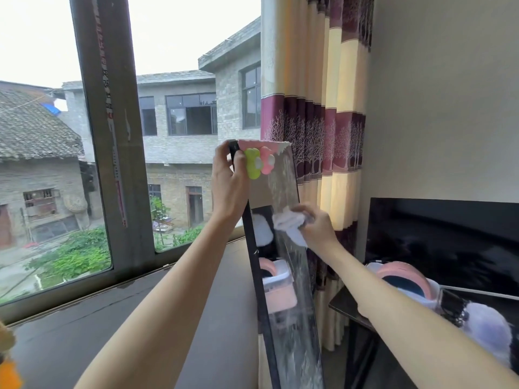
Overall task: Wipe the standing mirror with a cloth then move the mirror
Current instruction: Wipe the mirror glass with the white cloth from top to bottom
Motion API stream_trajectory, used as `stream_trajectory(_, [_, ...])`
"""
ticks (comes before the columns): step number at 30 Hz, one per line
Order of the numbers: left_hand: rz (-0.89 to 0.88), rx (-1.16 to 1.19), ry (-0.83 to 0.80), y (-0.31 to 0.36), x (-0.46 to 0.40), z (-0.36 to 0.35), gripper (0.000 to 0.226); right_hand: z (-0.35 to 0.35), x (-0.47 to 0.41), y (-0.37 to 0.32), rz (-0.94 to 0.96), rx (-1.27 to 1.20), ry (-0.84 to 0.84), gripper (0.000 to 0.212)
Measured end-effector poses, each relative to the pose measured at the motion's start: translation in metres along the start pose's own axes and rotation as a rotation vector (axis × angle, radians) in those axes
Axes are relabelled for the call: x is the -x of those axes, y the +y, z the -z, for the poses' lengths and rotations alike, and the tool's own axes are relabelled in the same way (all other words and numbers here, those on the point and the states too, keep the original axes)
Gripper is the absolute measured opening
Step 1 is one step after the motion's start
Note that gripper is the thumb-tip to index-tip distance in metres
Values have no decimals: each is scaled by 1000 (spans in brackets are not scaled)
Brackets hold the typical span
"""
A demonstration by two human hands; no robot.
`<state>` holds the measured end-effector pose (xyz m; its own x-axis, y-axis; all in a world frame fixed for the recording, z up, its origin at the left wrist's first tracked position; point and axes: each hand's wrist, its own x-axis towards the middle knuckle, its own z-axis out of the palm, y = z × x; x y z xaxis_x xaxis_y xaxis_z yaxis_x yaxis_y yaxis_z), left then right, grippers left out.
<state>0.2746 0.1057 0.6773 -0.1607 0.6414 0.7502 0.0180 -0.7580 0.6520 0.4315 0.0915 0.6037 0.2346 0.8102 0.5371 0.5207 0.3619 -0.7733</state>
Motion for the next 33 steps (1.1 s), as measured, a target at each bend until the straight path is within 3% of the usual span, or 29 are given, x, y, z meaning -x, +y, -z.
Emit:
stream_trajectory(4, [-55,-130,22,0,-1,-3,32,3,-32,-20,123,155,326,22])
stream_trajectory(12, [-109,-255,76,8,-16,-8,20,-13,-80,-24,128,84,358,22])
stream_trajectory(16, [-155,-259,111,7,-15,-13,13,-33,-79,-24,203,-55,235,19])
stream_trajectory(19, [-149,-212,117,3,-17,-10,13,-42,-64,6,246,5,148,29])
stream_trajectory(21, [-168,-193,137,0,-20,-6,17,-40,-45,36,281,72,-20,26])
stream_trajectory(23, [-190,-180,159,-3,-21,-4,18,-33,-26,62,212,196,-217,26])
stream_trajectory(25, [-196,-192,161,-3,-20,-5,19,-24,-16,73,53,313,-290,32])
stream_trajectory(28, [-173,-239,139,-1,-19,-10,17,-18,-21,56,24,238,-81,29])
stream_trajectory(31, [-181,-227,140,-1,-20,-12,21,-15,-46,19,167,113,174,26])
stream_trajectory(33, [-183,-216,153,-1,-20,-12,26,-15,-61,-5,276,64,219,28])
